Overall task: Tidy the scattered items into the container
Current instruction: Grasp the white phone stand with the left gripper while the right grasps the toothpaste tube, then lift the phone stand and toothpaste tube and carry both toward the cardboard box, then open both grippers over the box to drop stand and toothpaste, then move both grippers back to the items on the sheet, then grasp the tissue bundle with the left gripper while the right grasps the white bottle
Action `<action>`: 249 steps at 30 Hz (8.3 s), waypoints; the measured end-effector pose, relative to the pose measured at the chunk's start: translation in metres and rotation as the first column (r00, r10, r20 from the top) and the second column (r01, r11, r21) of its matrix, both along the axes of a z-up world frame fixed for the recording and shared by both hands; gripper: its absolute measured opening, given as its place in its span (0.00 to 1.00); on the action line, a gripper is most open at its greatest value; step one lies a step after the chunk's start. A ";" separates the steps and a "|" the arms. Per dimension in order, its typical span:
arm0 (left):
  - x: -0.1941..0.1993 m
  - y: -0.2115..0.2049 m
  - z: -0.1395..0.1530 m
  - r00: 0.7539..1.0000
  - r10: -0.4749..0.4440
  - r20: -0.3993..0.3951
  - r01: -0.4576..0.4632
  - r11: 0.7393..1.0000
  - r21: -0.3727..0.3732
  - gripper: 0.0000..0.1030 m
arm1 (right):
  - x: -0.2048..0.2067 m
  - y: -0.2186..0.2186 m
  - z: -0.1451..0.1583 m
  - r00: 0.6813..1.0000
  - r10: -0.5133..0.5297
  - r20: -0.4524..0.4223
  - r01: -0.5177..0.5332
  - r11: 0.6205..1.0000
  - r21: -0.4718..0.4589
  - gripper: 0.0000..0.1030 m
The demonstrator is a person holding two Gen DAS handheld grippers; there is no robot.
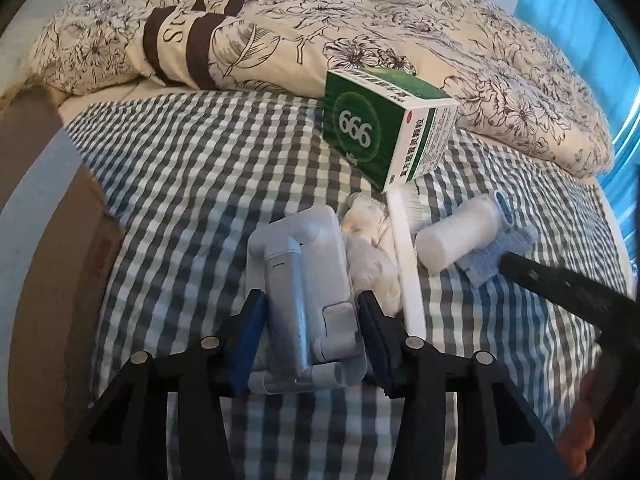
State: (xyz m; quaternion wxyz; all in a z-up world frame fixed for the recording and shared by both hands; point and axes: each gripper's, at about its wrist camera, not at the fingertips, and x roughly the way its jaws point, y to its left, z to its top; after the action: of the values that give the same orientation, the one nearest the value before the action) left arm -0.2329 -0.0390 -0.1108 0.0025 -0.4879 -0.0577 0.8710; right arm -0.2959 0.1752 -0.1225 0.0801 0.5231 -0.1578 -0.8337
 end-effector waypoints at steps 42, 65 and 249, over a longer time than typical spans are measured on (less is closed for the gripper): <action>-0.012 -0.027 -0.043 0.999 -0.012 0.040 0.015 0.997 -0.074 0.68 | 0.032 -0.011 0.003 0.997 0.082 -0.016 -0.081 0.996 0.044 0.14; 0.048 0.000 0.049 0.998 -0.036 -0.057 0.031 0.995 -0.090 0.64 | 0.100 -0.023 0.068 0.983 0.140 -0.120 -0.136 0.990 0.042 0.00; 0.148 -0.089 0.189 0.958 0.073 -0.277 -0.081 0.997 -0.017 0.11 | 0.185 -0.120 0.177 0.954 0.200 -0.222 -0.192 0.980 0.060 0.31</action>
State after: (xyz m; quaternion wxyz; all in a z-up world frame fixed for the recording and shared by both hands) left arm -0.0846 -0.1279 0.0778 -0.0303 -0.3590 -0.0633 0.9307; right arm -0.1108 0.0549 0.0541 0.1700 0.4390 -0.0793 -0.8787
